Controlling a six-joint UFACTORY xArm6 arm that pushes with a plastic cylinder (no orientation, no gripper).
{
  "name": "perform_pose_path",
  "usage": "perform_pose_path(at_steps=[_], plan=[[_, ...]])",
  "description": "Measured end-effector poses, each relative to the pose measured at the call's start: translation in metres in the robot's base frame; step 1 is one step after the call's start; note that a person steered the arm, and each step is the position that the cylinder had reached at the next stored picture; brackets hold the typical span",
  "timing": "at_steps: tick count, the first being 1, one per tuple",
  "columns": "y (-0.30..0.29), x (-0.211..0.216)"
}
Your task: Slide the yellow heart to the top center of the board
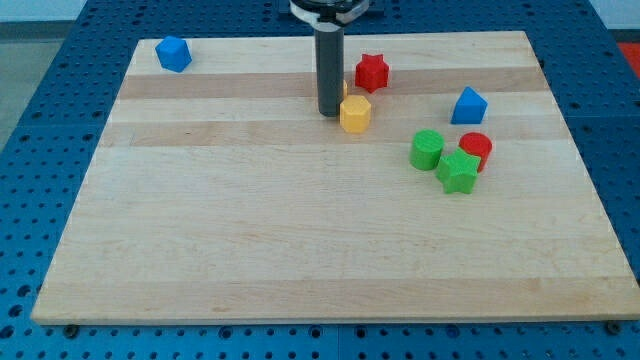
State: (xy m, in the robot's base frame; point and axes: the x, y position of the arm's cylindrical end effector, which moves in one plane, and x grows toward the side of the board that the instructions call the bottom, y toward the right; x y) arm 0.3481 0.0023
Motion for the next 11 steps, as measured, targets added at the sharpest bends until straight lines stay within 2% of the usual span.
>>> perform_pose_path(at_steps=[1, 6, 9, 11], plan=[[0.007, -0.004], [-0.002, -0.075], [-0.002, -0.078], [-0.002, -0.097]])
